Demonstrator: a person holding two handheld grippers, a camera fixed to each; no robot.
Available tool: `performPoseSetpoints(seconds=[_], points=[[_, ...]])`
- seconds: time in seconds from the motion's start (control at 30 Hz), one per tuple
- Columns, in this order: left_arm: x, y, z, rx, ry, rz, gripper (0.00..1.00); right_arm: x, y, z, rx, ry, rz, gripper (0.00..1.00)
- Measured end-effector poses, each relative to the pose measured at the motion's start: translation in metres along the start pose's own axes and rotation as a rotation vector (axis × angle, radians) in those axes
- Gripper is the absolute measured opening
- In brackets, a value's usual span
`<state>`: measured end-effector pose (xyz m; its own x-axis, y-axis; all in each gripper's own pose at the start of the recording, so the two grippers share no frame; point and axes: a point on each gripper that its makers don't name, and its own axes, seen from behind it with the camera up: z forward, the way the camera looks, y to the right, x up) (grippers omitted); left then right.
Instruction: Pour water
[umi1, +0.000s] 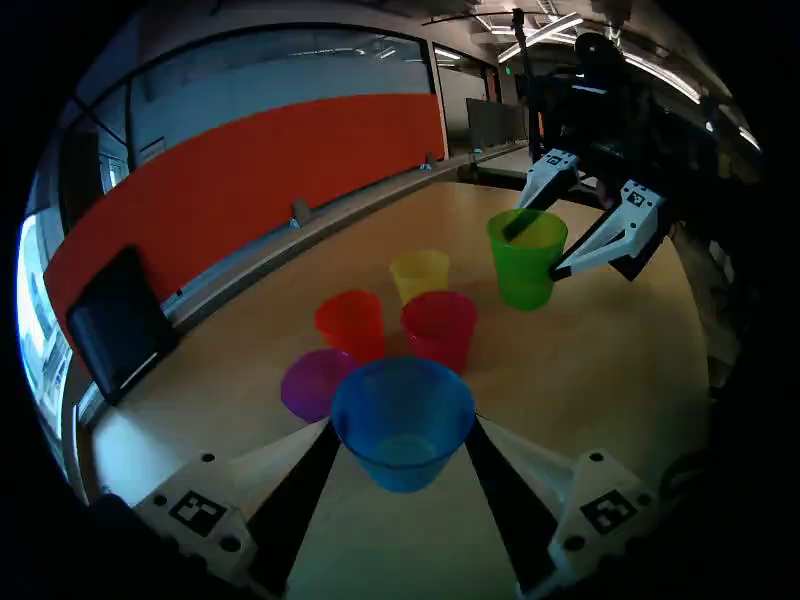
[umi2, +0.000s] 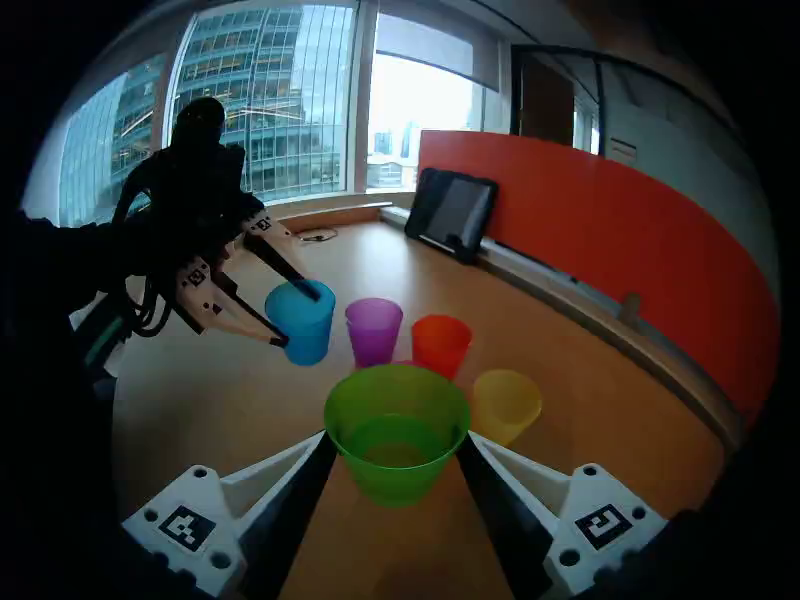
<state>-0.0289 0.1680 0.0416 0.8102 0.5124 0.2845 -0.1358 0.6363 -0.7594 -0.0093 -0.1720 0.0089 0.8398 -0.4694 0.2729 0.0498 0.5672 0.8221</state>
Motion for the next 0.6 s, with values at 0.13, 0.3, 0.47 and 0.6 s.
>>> performPoseSetpoints(seconds=[0.13, 0.3, 0.47, 0.6], points=[[-0.011, 0.003, 0.007, -0.013, -0.026, -0.006, 0.87, -0.011, 0.001, 0.004, 0.000, -0.026, -0.003, 0.88], [-0.021, 0.005, 0.013, -0.020, -0.044, -0.019, 0.87, -0.021, 0.001, 0.007, 0.000, -0.046, 0.004, 0.88], [-0.029, 0.006, 0.018, -0.028, -0.055, -0.032, 0.87, -0.029, 0.000, 0.009, 0.000, -0.056, 0.014, 0.88], [-0.033, 0.007, 0.020, -0.033, -0.062, -0.037, 0.87, -0.034, 0.002, 0.010, -0.006, -0.059, 0.021, 0.88]])
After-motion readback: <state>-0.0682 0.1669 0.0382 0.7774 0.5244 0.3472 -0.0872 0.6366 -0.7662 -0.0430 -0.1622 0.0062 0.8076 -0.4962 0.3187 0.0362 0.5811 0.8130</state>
